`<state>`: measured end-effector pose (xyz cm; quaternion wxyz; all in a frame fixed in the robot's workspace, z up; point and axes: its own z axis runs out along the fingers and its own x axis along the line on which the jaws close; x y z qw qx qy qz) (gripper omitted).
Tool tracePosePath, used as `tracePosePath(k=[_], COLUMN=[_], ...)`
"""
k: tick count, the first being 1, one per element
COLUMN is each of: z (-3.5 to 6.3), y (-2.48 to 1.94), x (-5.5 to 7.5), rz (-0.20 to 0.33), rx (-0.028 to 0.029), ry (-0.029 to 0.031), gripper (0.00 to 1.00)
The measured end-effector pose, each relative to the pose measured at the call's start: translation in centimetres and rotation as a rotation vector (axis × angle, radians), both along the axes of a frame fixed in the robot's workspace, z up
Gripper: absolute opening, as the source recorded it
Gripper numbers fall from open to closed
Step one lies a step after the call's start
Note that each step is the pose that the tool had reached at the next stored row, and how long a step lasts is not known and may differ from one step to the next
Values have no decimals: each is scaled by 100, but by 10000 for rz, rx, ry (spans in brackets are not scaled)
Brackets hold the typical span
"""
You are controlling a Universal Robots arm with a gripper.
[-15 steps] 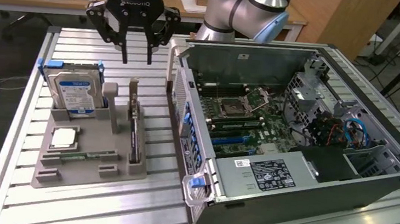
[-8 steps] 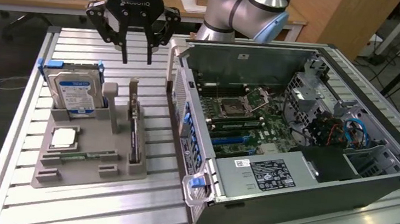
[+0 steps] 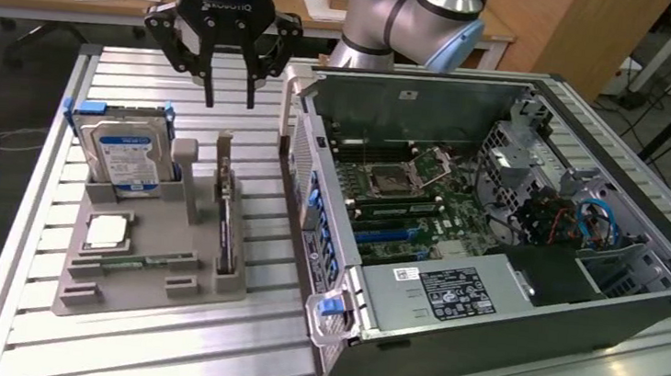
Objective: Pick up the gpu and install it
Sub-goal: 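Pick up the gpu and move the gpu toward the slot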
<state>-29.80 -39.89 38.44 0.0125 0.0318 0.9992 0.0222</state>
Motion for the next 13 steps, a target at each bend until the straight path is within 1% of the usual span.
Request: tracePosePath(k=[2,13], z=[-35,-153], y=[0,-4], x=[0,0], rz=[1,0], rx=[-2,-2], ry=[3,3], gripper=[47,47])
